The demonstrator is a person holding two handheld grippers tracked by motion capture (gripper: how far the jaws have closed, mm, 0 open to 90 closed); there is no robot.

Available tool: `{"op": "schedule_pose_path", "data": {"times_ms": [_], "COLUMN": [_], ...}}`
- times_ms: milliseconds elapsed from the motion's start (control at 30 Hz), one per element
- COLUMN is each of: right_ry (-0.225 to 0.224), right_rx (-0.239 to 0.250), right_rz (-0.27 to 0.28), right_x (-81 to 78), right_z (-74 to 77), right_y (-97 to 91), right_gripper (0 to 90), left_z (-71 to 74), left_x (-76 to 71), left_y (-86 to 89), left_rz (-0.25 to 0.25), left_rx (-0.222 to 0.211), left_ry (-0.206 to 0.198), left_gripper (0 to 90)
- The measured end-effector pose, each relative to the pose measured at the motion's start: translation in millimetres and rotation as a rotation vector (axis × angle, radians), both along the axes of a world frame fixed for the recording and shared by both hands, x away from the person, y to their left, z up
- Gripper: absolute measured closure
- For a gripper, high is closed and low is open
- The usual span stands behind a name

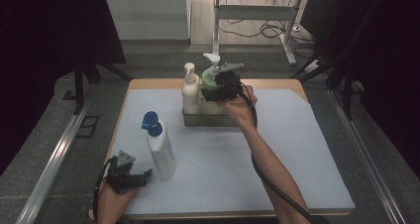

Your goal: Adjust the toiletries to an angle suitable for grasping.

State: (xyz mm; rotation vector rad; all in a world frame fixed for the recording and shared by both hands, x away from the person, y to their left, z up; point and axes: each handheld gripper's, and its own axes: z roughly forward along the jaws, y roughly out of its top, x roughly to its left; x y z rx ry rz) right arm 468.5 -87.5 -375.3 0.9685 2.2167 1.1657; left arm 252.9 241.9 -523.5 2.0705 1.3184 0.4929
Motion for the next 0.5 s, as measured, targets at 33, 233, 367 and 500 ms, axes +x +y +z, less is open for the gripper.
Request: {"op": "schedule_pose_path", "data": {"times_ms": [33,233,367,500], "right_ry": [0.007,0.018,0.039,0.052], "right_rx": [-0.001,-0.005,-0.012,-0.017], "right_rz": [-0.004,-0.011,-0.021,-0.023], "right_x": [0.1,2.1,4.3,5.1], "right_z": [-2.5,-12.4,-22.7,-30.2], "right_y": [-1.1,-5.8,-8.5,-10.2], "right_gripper": [12.1,12.1,12.1,12.0], "left_z": [0.0,0.0,0.0,0.0], "left_x": [0.0,0.0,0.0,0.0], "left_y": [0.0,0.0,0.0,0.0], "left_rz": [0.000,0.000,0.000,0.000], "left_rx": [0.000,0.000,0.000,0.000], "left_ry": [0.000,0.000,0.000,0.000], "left_gripper": [12.9,12.9,12.9,12.9]}}
